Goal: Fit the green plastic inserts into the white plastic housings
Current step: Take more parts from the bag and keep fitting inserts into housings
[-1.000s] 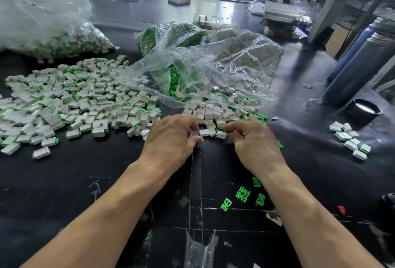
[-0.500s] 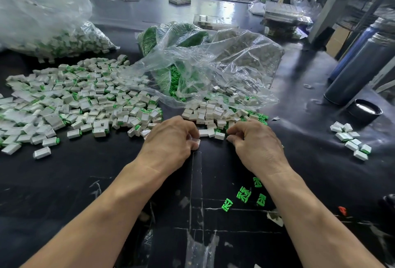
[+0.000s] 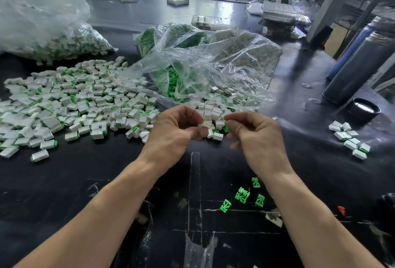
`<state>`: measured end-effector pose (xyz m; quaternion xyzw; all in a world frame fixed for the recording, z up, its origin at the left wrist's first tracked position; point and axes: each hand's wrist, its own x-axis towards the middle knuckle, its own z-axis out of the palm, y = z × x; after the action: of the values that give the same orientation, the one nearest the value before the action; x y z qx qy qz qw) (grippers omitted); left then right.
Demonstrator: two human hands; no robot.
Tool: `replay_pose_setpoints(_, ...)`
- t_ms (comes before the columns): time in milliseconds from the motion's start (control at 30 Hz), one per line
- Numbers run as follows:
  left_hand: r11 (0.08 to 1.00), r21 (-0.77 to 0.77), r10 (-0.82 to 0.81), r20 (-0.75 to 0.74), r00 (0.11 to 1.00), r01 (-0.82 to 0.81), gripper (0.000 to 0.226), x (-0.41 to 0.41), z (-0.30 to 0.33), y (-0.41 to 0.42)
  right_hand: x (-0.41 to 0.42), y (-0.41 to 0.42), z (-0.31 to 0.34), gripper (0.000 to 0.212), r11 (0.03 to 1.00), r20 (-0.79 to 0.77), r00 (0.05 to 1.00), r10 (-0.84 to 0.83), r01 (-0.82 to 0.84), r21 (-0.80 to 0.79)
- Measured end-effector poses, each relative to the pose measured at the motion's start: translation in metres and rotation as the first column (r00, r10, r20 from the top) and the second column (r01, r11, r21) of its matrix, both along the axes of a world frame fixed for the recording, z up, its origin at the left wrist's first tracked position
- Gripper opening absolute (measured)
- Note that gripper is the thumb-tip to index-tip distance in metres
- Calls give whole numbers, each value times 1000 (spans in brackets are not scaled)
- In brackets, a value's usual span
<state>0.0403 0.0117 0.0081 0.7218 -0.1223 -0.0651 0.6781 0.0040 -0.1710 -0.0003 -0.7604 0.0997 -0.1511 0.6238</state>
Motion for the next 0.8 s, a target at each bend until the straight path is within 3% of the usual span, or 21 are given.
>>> replay_pose_setpoints(100, 998, -61, -17, -23, 1000, 16, 22, 1, -2, -3, 0, 8, 4, 13, 965, 64, 997, 44, -59, 255)
replay_pose_setpoints(167, 998, -62, -27, -22, 999, 25, 22, 0, -4, -4, -1, 11, 3, 8, 947, 98, 993, 68, -96, 308)
replay_pose_setpoints(433, 998, 7, -55, -6, 998, 55, 21, -4, -1, -7, -4, 17, 0, 4, 946, 90, 990, 109, -131, 296)
replay_pose_setpoints(800, 998, -50, -51, -93, 994, 47, 16, -9, 0, -11, -1, 21, -6, 10, 982, 131, 989, 66, -88, 168)
